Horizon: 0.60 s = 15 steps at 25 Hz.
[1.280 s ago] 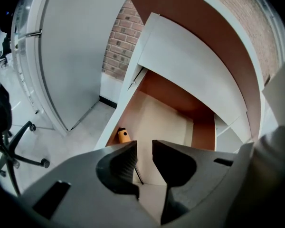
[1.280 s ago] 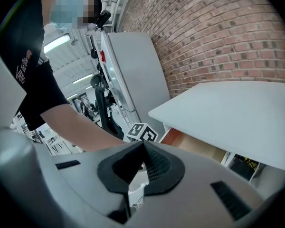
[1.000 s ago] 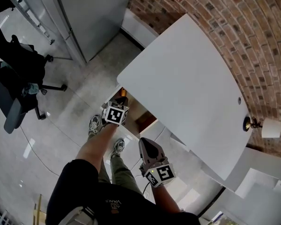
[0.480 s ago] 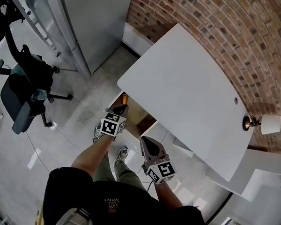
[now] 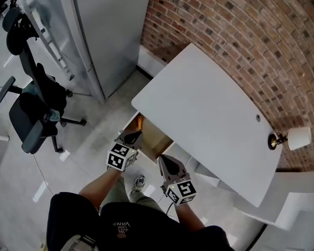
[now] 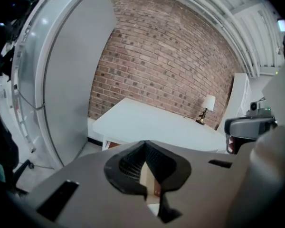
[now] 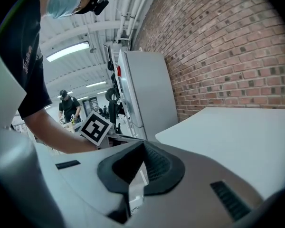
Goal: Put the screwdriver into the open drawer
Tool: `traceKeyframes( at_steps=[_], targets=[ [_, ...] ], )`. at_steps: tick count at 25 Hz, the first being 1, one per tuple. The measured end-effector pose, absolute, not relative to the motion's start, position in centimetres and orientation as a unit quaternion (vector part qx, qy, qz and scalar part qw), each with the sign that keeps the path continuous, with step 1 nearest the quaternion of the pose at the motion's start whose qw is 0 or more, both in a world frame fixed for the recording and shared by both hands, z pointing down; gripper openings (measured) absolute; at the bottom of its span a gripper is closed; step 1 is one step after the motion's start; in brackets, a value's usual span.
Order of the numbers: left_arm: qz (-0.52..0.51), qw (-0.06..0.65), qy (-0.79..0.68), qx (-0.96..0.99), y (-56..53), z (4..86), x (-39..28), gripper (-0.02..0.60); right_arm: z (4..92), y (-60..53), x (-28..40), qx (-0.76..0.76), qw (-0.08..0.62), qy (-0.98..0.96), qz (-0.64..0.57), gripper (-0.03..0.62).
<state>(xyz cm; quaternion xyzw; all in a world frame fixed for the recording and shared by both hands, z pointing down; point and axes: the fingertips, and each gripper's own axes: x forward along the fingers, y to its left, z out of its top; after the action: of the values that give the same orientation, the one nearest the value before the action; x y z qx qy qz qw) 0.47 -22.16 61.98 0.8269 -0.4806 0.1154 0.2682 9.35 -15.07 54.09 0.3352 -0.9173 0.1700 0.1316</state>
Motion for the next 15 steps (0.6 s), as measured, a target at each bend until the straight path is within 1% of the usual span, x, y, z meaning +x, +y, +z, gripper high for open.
traceKeyframes(
  at_steps=[10,15],
  targets=[
    [0.095,0.197,-0.493,0.842,-18.8,53.8,1.1,0.008,50.8,-13.9,10.1,0.332,0.106,-0.926,0.145,-0.006],
    [0.087,0.196,-0.498,0.84,-16.6,52.2,1.4,0.008,49.6,-12.9,10.1,0.324,0.092,-0.932,0.135,-0.006]
  ],
)
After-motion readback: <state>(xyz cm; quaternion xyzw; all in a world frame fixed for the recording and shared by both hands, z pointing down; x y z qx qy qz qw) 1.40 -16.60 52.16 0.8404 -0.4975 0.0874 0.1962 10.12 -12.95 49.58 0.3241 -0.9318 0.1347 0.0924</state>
